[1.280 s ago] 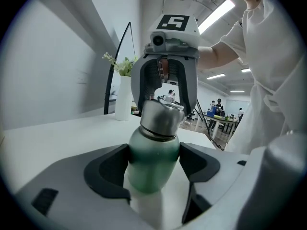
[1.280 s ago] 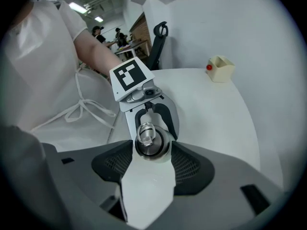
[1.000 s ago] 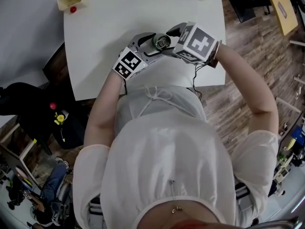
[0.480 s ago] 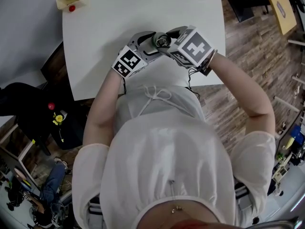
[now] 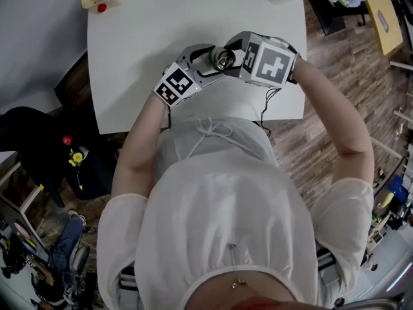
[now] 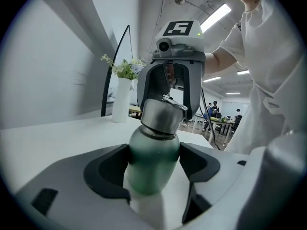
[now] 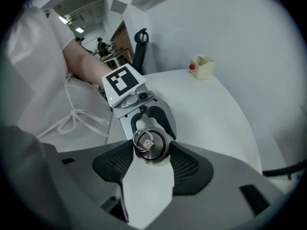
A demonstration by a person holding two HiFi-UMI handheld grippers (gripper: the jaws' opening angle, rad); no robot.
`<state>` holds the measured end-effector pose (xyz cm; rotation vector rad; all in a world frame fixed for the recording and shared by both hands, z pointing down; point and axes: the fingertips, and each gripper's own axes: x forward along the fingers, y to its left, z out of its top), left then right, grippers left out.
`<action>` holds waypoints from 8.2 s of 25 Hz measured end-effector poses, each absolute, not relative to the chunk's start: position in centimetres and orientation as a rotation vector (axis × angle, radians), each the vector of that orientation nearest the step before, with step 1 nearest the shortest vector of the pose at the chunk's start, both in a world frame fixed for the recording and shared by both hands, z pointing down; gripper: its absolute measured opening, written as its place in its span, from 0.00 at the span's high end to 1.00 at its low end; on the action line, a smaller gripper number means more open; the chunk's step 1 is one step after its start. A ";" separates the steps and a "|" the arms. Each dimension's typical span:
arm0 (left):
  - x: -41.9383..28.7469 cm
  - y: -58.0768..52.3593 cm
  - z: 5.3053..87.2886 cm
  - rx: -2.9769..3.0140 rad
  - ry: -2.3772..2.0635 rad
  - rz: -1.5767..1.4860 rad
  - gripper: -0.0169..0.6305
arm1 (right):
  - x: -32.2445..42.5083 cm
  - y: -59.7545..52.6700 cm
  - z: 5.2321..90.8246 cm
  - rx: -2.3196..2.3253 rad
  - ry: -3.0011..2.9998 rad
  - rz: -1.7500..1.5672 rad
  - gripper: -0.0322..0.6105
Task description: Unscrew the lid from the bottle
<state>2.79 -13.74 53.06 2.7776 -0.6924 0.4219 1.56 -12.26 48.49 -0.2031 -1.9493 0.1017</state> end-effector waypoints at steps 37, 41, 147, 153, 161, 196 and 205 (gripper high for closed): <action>3.1 -13.7 52.5 2.773 -0.689 0.418 0.44 | 1.9 -13.4 48.0 0.354 -2.008 0.549 0.55; 3.0 -13.7 52.6 2.774 -0.686 0.417 0.44 | 1.9 -13.2 48.4 0.258 -1.994 0.485 0.55; 3.1 -14.1 52.8 2.741 -0.727 0.493 0.44 | 9.8 -14.9 57.8 -0.046 -1.821 0.144 0.57; 3.0 -14.1 53.1 2.746 -0.726 0.504 0.44 | 9.9 -15.2 59.4 -0.017 -1.821 0.186 0.56; 3.0 -13.9 53.2 2.726 -0.730 0.506 0.44 | 10.8 -16.6 59.6 0.068 -1.808 0.201 0.50; -4.6 -14.8 27.8 2.722 -1.473 0.152 0.94 | 10.8 -17.1 30.1 1.037 -2.731 0.073 0.94; -6.9 -14.5 25.1 2.682 -1.563 0.080 0.94 | 9.4 -16.5 28.7 1.070 -2.762 -0.087 0.94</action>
